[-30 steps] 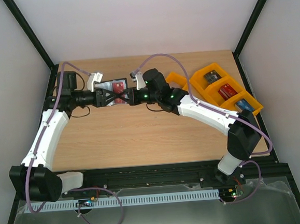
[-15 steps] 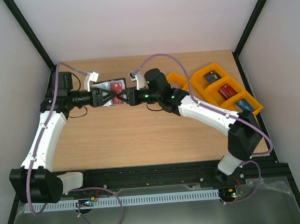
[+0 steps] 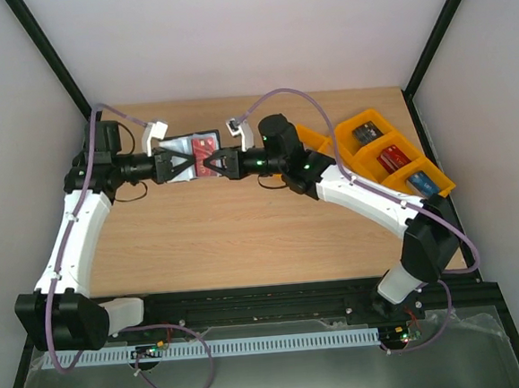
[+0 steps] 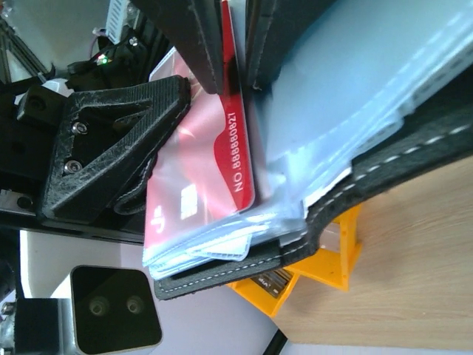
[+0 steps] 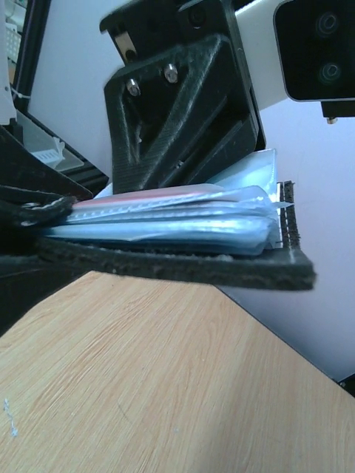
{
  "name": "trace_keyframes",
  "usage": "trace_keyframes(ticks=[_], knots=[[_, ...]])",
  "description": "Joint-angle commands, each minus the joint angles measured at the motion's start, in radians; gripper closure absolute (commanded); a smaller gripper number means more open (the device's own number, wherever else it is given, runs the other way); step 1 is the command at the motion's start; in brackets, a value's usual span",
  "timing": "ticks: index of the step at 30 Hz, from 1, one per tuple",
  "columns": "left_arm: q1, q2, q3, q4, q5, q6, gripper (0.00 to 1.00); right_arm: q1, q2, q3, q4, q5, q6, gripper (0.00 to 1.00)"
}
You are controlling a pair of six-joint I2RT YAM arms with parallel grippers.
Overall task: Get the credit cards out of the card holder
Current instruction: Remove the credit card from the card holder.
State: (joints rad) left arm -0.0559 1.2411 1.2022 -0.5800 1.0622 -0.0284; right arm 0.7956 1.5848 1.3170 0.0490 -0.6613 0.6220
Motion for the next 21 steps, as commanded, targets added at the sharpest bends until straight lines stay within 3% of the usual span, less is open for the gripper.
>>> trace_keyframes(ticks=[1,4,13,18,21], knots=[[-0.074,-0.009,0.048,-0.073,0.283,0.057,0.92,0.031,0.003,0.011,0.150,-0.055,0.006,0.98],[-0.075,-0.011,0.050,-0.075,0.305,0.065,0.98,0.030,-0.003,0.001,0.165,-0.062,0.008,0.98],[-0.040,-0.006,0.088,-0.151,0.288,0.165,0.98,0.030,-0.027,-0.016,0.148,-0.083,-0.037,0.98],[-0.069,0.007,0.076,-0.022,0.265,0.039,0.75,0.037,-0.001,-0.015,0.238,-0.185,0.005,0.98],[-0.080,0.008,0.067,0.074,0.253,-0.051,0.72,0.050,0.017,0.002,0.229,-0.184,0.000,0.98]])
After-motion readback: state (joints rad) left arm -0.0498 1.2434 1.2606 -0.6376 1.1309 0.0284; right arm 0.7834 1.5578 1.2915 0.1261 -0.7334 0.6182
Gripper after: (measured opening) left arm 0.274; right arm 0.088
